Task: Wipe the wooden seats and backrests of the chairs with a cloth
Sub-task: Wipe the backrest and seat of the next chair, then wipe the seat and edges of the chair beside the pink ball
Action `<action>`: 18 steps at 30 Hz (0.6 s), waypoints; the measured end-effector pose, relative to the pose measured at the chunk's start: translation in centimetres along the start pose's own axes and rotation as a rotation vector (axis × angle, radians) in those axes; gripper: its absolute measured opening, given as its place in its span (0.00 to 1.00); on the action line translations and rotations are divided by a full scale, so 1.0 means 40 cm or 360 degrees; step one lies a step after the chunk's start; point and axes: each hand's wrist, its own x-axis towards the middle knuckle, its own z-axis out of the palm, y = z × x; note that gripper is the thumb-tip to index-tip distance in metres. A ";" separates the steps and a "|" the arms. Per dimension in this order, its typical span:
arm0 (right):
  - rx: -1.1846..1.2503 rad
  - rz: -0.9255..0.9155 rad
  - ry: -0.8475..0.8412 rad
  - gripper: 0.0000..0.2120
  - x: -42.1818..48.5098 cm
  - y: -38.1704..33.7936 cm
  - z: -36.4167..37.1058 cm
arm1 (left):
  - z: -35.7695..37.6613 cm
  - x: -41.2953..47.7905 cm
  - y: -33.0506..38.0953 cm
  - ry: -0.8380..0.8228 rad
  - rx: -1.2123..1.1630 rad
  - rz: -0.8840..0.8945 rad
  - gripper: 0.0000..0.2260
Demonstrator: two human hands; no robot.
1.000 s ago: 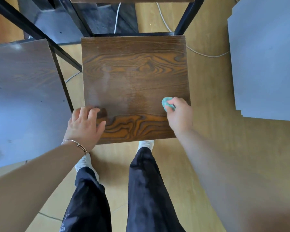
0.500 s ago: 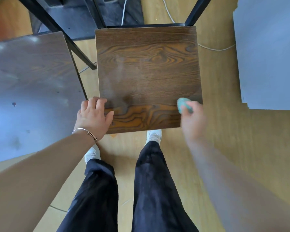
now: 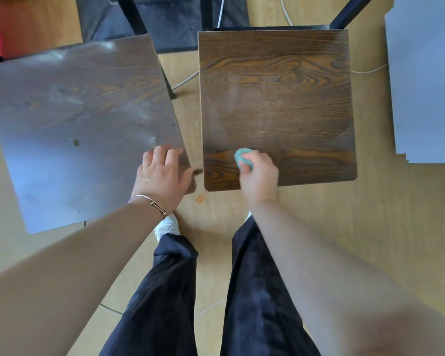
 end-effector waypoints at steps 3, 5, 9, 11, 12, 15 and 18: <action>0.0105 -0.0098 -0.0116 0.08 -0.055 -0.066 0.059 | -0.012 -0.014 -0.035 -0.0022 0.0067 0.0066 0.23; 0.0112 -0.0053 -0.0160 0.07 -0.040 -0.080 0.052 | -0.020 -0.019 -0.049 -0.0039 0.0092 0.0116 0.23; 0.0020 -0.0207 -0.0025 0.08 0.083 -0.099 -0.006 | -0.026 -0.026 -0.072 -0.0023 0.0116 0.0194 0.23; -0.0069 -0.0251 -0.0071 0.09 0.157 -0.114 -0.015 | -0.022 -0.024 -0.078 -0.0006 0.0109 0.0200 0.23; -0.0139 -0.0271 -0.0152 0.10 0.183 -0.121 -0.011 | -0.019 -0.022 -0.080 0.0002 0.0102 0.0194 0.23; -0.0311 -0.0367 -0.0316 0.09 0.187 -0.128 0.013 | -0.008 -0.023 -0.077 0.0010 0.0091 0.0172 0.22; -0.0326 -0.0445 -0.0356 0.08 0.112 -0.121 0.032 | 0.005 -0.039 -0.070 -0.0008 0.0093 0.0135 0.23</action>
